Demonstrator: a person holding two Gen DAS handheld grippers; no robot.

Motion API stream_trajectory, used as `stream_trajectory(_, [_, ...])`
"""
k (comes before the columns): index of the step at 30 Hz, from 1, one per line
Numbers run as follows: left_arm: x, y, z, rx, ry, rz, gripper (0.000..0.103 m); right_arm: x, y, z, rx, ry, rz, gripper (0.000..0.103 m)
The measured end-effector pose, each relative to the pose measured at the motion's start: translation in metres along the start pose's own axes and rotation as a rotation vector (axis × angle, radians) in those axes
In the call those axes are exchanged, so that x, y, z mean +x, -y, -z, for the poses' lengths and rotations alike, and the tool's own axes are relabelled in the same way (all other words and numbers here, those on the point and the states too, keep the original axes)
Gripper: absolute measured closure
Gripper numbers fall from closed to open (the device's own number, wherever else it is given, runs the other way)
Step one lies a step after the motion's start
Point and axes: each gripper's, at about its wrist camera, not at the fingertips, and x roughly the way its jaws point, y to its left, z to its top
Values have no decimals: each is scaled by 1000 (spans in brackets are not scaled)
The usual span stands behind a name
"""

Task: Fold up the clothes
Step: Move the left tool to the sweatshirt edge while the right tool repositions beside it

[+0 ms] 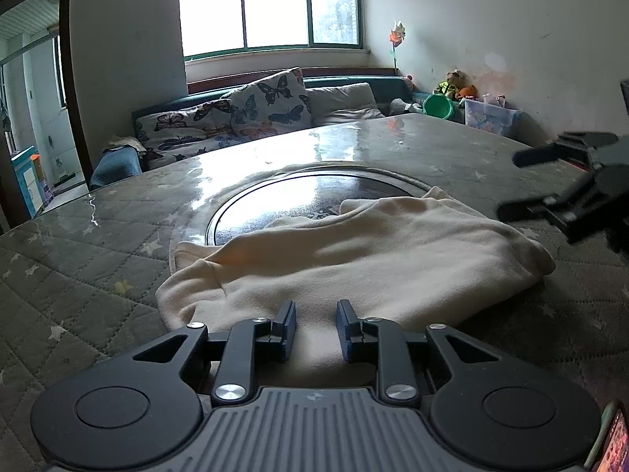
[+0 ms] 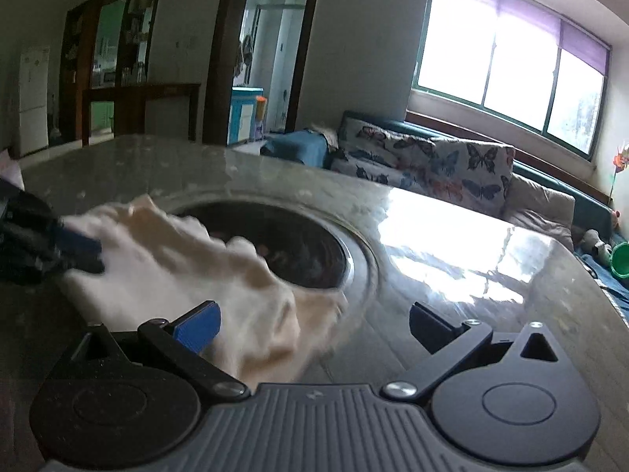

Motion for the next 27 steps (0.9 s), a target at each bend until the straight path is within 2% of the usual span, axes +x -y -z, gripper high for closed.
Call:
stream_trajectory(2, [0, 0, 0, -2, 0, -1, 77, 11, -6, -4, -2, 1, -14, 0])
stream_trajectory(6, [0, -1, 0, -3, 0, 2, 77, 38, -17, -3, -23, -68, -38, 0])
stream_trajectory(11, [-1, -2, -1, -11, -3, 9, 77, 40, -14, -1, 5, -90, -35, 0])
stream_trajectory(13, [-2, -2, -3, -14, -5, 10, 72, 34, -11, -2, 13, -78, -28, 0])
stream_trajectory(14, [-4, -2, -3, -10, 0, -1, 64, 32, -9, -3, 23, -73, -33, 0])
stream_trajectory(15, [-7, -2, -4, -6, 6, -13, 49, 30, -8, -3, 35, -70, -41, 0])
stream_trajectory(16, [-10, -2, -5, 0, 17, -33, 45, 29, -5, -4, 54, -69, -53, 0])
stream_trajectory(22, [-26, -17, -9, -53, 64, -102, 43, 28, 4, 3, 147, -105, -100, 0])
stream_trajectory(27, [-20, -37, -8, -151, 24, -164, 35, 24, 13, 10, 222, -118, -118, 0])
